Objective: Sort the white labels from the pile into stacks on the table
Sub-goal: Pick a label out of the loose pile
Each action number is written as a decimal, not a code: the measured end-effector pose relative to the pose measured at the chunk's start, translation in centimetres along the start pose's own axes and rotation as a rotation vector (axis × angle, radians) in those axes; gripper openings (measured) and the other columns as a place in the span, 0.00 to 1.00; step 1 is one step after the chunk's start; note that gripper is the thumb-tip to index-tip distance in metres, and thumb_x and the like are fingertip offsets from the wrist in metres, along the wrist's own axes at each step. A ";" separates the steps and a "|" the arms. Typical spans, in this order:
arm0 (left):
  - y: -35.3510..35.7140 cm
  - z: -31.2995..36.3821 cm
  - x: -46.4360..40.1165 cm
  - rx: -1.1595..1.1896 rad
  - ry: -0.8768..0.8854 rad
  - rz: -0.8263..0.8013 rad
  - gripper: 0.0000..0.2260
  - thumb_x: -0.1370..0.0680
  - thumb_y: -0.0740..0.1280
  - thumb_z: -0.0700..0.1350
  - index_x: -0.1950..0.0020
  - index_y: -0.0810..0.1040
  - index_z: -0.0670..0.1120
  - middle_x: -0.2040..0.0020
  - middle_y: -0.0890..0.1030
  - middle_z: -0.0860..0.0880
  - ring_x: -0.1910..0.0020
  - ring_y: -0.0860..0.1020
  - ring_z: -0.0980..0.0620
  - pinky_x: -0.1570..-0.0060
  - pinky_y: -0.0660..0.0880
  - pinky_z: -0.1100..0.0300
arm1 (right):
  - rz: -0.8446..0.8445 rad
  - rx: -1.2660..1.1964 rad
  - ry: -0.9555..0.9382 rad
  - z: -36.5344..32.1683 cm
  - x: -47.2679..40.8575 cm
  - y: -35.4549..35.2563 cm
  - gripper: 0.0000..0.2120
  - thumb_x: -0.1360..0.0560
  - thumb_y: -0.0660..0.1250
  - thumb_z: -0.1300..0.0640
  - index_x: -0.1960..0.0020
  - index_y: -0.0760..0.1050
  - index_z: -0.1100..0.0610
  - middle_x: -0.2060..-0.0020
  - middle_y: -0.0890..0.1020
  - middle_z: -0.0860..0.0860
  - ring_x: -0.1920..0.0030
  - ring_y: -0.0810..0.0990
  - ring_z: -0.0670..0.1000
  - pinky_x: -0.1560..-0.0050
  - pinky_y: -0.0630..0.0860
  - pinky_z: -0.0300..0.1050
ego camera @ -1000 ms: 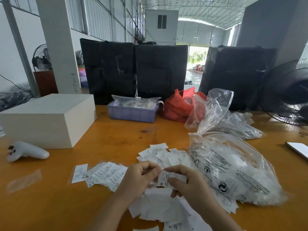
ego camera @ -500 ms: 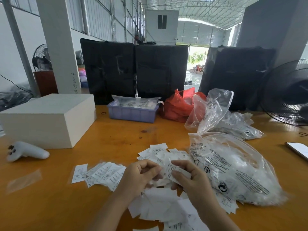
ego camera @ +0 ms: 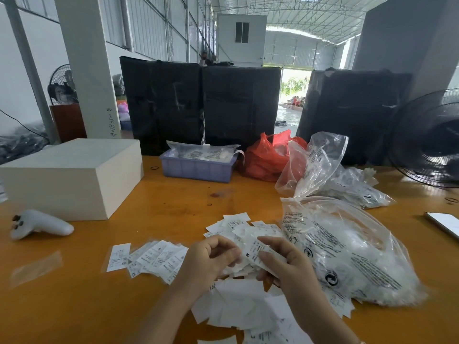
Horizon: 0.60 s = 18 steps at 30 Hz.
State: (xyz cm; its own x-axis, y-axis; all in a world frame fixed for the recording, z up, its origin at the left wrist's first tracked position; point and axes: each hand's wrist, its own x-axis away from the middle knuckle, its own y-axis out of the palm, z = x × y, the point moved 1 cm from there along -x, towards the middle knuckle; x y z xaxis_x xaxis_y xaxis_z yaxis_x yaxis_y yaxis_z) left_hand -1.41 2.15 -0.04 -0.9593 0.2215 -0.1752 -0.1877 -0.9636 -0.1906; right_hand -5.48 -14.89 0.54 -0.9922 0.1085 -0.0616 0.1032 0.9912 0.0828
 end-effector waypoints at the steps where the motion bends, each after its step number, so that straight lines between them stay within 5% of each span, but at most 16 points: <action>1: 0.0 0.0 0.0 0.002 0.001 0.001 0.02 0.26 0.71 0.45 0.56 0.81 0.48 0.61 0.85 0.51 0.59 0.83 0.55 0.64 0.75 0.68 | 0.011 -0.025 0.007 0.1 -0.1 0.0 0.10 0.24 0.66 0.65 0.47 0.79 0.54 0.70 0.81 0.56 0.70 0.79 0.52 0.68 0.74 0.46; 6: 0.0 0.2 0.0 0.001 -0.015 0.001 0.03 0.25 0.71 0.46 0.56 0.80 0.48 0.61 0.85 0.52 0.60 0.83 0.55 0.65 0.76 0.66 | 0.011 -0.004 0.015 0.0 0.0 0.0 0.10 0.25 0.68 0.66 0.48 0.79 0.53 0.68 0.82 0.53 0.69 0.80 0.52 0.66 0.74 0.50; 10: 0.2 0.3 0.0 -0.008 -0.015 0.017 0.04 0.27 0.72 0.48 0.55 0.81 0.48 0.63 0.85 0.53 0.61 0.84 0.55 0.67 0.77 0.65 | -0.003 0.222 -0.040 -0.1 0.3 0.5 0.12 0.26 0.69 0.66 0.49 0.79 0.50 0.59 0.83 0.51 0.71 0.80 0.48 0.68 0.74 0.41; 14: 0.2 0.3 0.1 -0.028 -0.002 0.007 0.13 0.31 0.68 0.58 0.56 0.81 0.50 0.63 0.84 0.55 0.62 0.83 0.55 0.63 0.81 0.61 | -0.044 0.353 -0.066 0.0 0.4 0.8 0.12 0.26 0.69 0.65 0.49 0.78 0.50 0.70 0.82 0.44 0.74 0.78 0.41 0.72 0.70 0.30; 18: 0.3 0.2 0.1 0.018 -0.023 -0.029 0.14 0.32 0.68 0.59 0.56 0.81 0.50 0.62 0.85 0.53 0.60 0.84 0.52 0.60 0.82 0.57 | -0.037 0.329 -0.041 -0.1 0.3 0.7 0.12 0.26 0.68 0.66 0.49 0.78 0.50 0.66 0.83 0.46 0.71 0.80 0.45 0.70 0.73 0.35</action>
State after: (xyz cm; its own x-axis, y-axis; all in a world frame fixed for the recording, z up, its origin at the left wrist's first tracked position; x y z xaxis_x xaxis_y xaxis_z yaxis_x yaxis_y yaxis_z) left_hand -1.59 1.87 0.12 -0.9578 0.2465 -0.1478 -0.2194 -0.9593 -0.1780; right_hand -5.72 -14.17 0.72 -0.9927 0.0678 -0.0996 0.0906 0.9651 -0.2458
